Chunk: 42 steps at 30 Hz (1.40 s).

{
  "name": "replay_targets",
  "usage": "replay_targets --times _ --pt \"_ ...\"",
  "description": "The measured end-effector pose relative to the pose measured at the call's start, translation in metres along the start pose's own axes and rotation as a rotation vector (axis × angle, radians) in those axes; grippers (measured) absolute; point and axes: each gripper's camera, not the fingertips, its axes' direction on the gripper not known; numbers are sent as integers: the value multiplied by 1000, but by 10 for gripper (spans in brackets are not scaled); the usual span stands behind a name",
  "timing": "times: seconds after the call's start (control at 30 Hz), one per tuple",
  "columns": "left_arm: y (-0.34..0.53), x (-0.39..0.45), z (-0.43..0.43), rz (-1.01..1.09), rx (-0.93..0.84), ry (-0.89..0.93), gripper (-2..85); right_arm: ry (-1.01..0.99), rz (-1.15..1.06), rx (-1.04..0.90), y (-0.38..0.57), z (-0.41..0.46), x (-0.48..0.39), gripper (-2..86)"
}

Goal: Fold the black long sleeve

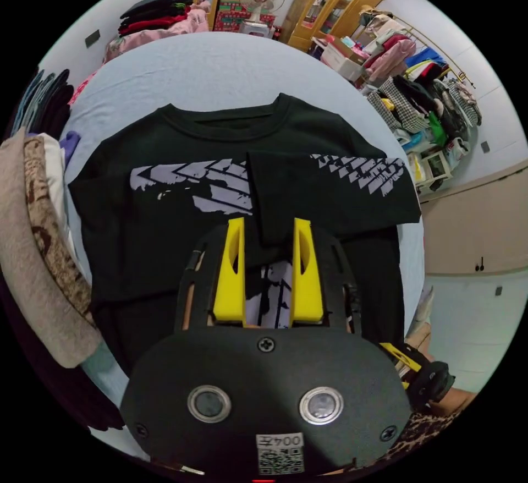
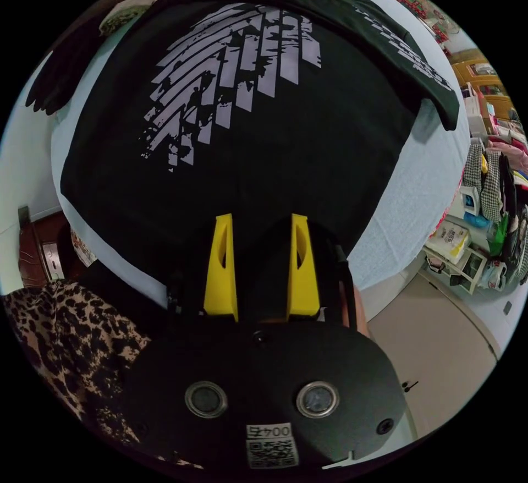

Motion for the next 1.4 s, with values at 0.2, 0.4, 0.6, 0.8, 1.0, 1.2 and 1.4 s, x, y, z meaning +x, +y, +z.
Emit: replay_targets --times 0.2,0.4,0.6,0.8,1.0,1.2,1.4 --pt "-9 22 13 16 -10 -145 52 -5 0 -3 -3 -16 -11 147" --pt "1 44 -40 102 195 -195 17 4 -54 -5 -2 -29 -16 142" --pt "14 23 -75 59 251 -319 13 0 -71 -42 -5 -42 -9 120" --pt "41 -12 -44 -44 154 -327 14 15 -85 -54 -2 -51 -4 121" --pt "64 -11 -36 -73 171 -297 16 3 -68 -19 9 -60 11 121" --pt "116 8 -36 -29 156 -258 15 -11 -55 0 20 -65 32 108" --pt "200 41 -5 -17 -4 -151 13 -20 -76 -22 26 -69 56 91"
